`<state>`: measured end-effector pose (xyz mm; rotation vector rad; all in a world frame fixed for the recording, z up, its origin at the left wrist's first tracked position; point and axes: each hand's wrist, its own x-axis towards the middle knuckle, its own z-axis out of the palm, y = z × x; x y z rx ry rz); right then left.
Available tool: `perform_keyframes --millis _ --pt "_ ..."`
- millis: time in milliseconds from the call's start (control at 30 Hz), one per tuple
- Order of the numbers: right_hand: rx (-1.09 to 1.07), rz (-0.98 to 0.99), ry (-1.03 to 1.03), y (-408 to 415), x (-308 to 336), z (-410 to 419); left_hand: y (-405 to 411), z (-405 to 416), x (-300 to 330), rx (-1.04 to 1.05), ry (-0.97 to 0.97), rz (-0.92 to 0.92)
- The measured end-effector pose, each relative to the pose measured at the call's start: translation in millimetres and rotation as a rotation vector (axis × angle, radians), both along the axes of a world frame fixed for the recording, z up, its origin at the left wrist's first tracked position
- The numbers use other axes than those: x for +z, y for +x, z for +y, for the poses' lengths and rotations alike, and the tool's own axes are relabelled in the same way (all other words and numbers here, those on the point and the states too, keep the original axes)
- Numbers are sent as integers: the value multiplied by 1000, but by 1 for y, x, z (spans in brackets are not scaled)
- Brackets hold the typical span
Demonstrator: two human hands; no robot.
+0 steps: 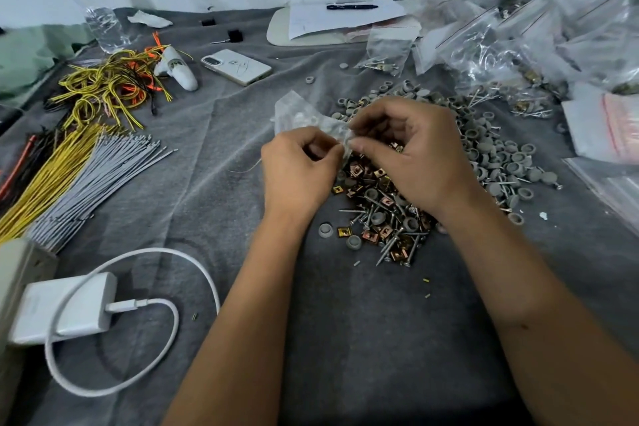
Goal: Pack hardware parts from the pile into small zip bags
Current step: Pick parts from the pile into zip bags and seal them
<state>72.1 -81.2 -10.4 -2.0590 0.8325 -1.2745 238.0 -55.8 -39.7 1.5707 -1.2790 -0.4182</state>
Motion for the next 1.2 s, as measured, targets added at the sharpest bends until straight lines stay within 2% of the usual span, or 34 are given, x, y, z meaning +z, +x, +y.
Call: perform_keyframes --millis 100,200,300,367,433,500,600,700,733,800,900,967,1033,1200 --pt "39 -17 -27 8 -3 3 -6 1 0 -116 -23 96" --pt "19 36 -52 9 -6 1 -7 1 -1 -143 -32 198" --pt "-20 93 -36 3 -6 -4 -4 0 1 -133 -53 418" --pt "-35 202 -53 0 -7 -6 -4 0 5 -157 -79 526" --pt "-51 332 -84 1 -10 -5 -5 2 7 -177 -108 574" --pt "-78 367 -110 2 -10 -5 -5 3 7 -175 -120 542" --pt "-115 198 -98 4 -8 -1 -7 4 8 -183 -114 491" --pt "-22 -74 87 7 -7 4 -7 6 13 -237 -137 639" --pt "0 -107 114 7 -8 5 -6 8 14 -266 -143 698" --pt "9 -53 82 9 -8 6 -3 10 18 -324 -148 750" --pt "-66 212 -112 10 -9 4 -4 12 20 -376 -170 730" --pt "-135 274 -174 12 -9 4 -6 12 19 -358 -194 695" --pt "-174 212 -159 12 -9 3 -4 12 17 -268 -212 623" --pt "-117 23 -45 6 -7 3 2 9 9 76 -193 213"
